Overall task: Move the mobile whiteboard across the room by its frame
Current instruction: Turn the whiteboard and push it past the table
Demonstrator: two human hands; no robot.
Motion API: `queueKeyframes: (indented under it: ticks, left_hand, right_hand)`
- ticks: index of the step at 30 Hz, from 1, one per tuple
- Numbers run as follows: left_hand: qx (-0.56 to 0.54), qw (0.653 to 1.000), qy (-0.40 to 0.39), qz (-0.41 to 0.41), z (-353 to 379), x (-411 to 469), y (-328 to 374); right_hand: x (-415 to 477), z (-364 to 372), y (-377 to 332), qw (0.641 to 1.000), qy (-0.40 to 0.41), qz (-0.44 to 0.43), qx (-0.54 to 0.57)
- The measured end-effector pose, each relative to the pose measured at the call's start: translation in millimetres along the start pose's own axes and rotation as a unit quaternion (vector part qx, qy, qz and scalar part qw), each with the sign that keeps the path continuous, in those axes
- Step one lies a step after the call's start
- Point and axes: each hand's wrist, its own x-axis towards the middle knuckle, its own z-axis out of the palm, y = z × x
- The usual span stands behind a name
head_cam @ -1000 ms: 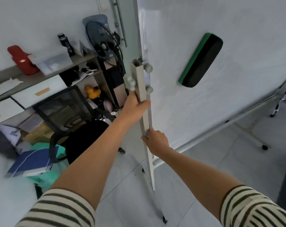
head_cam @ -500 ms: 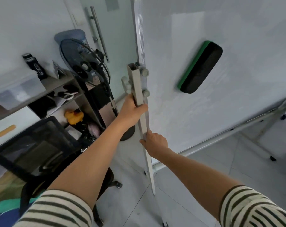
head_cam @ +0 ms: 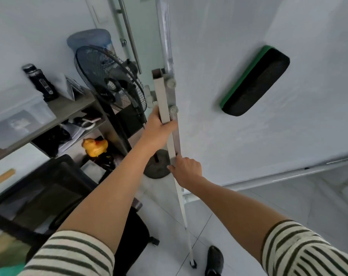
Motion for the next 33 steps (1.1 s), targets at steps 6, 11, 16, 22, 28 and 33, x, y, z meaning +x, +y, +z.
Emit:
queueKeyframes:
  ticks: [6, 11, 16, 22, 28, 33]
  left_hand:
    - [0.002, 0.999, 0.041, -0.026, -30, 63, -23]
    - [-0.015, 0.997, 0.052, -0.045, -50, 97, -37]
    - [-0.009, 0.999, 0.030, -0.006, -64, 122, -48]
    - [0.012, 1.000, -0.018, -0.003, -78, 117, -67]
    - [0.054, 0.994, -0.050, -0.079, -58, 61, -133]
    - [0.118, 0.942, -0.267, -0.166, -8, 0, -180]
  right_hand:
    - [76, 8, -23, 1.000, -0.007, -0.029, -0.011]
    - [114, 12, -40, 0.999, -0.017, -0.040, -0.015]
    - [138, 15, -54, 0.999, -0.014, -0.017, -0.026]
    - [139, 22, -59, 0.997, -0.045, 0.054, 0.031]
    - [58, 23, 4, 0.973, -0.078, 0.152, 0.155]
    - [-52, 20, 75, 0.934, -0.057, 0.269, 0.227]
